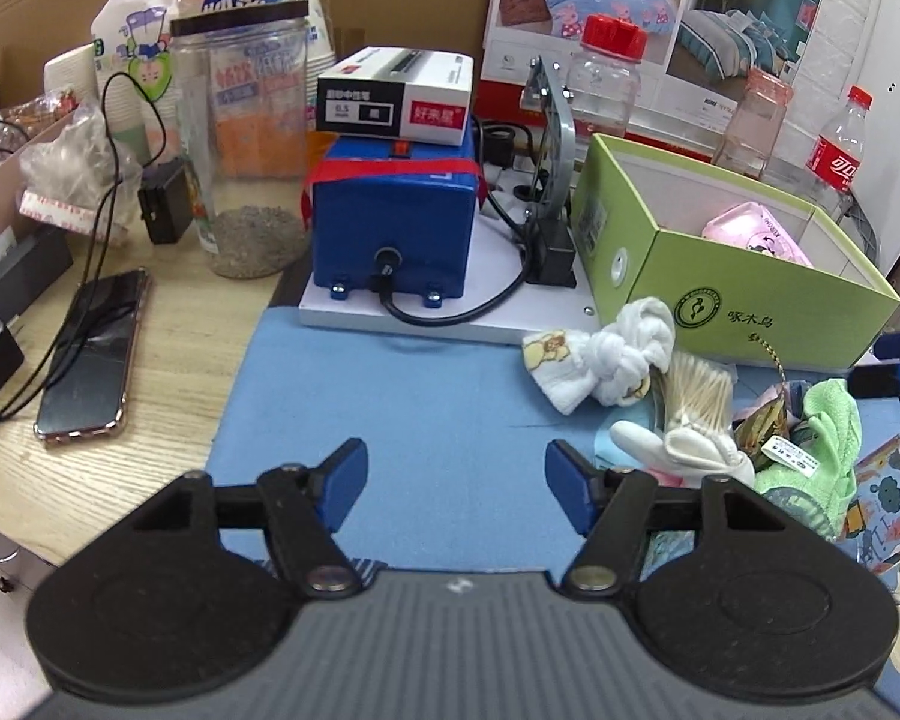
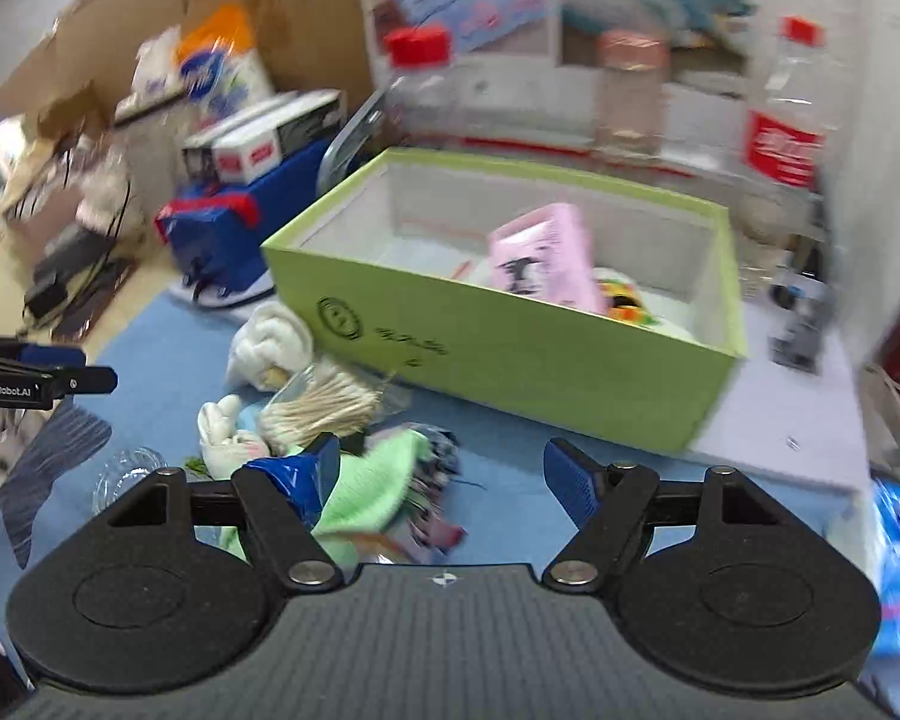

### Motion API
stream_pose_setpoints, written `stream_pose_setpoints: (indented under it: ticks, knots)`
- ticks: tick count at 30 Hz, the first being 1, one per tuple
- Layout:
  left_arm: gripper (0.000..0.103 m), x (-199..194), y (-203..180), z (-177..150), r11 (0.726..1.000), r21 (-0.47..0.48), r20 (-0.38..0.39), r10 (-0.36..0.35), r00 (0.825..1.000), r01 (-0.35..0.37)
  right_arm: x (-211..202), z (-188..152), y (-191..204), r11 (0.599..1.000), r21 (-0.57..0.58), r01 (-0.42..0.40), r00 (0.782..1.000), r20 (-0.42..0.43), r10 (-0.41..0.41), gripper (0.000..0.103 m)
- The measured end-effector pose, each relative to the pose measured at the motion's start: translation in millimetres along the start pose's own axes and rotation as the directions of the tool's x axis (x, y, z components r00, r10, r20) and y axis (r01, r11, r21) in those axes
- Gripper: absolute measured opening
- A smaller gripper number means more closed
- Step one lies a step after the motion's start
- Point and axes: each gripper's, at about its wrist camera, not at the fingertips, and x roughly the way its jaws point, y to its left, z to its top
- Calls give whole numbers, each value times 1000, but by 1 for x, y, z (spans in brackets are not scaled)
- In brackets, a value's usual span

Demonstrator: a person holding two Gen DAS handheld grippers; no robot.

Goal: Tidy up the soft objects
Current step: 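Withdraw both grippers from the box, moving the right gripper toward the green towel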

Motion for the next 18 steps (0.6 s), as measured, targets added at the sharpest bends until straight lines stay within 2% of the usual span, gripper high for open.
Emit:
stream_pose_setpoints:
  ticks: [4, 7, 9, 12, 14, 18]
  knots:
    - [66, 8, 7, 2, 1000, -11, -10, 0, 1000, 0, 36, 26, 18, 995, -103, 6, 995, -99, -17, 61]
    - [66, 16, 11, 4, 1000, -20, -17, 3, 1000, -3, 61, 30, 16, 994, -99, 41, 983, -173, -58, 61]
    - [66, 19, 13, 5, 1000, -29, -19, 5, 1000, -5, 69, 29, 20, 992, -127, 23, 976, -213, -50, 61]
    - [66, 24, 15, 5, 999, -36, -27, -4, 1000, 3, 65, 26, 31, 984, -180, -4, 978, -207, -33, 61]
    - [66, 26, 16, 5, 999, -33, -34, -7, 999, 5, 53, 24, 42, 970, -237, -60, 981, -195, 14, 61]
    - [66, 30, 17, 5, 999, -32, -39, 0, 999, -1, 34, 15, 65, 914, -379, -146, 966, -255, 49, 61]
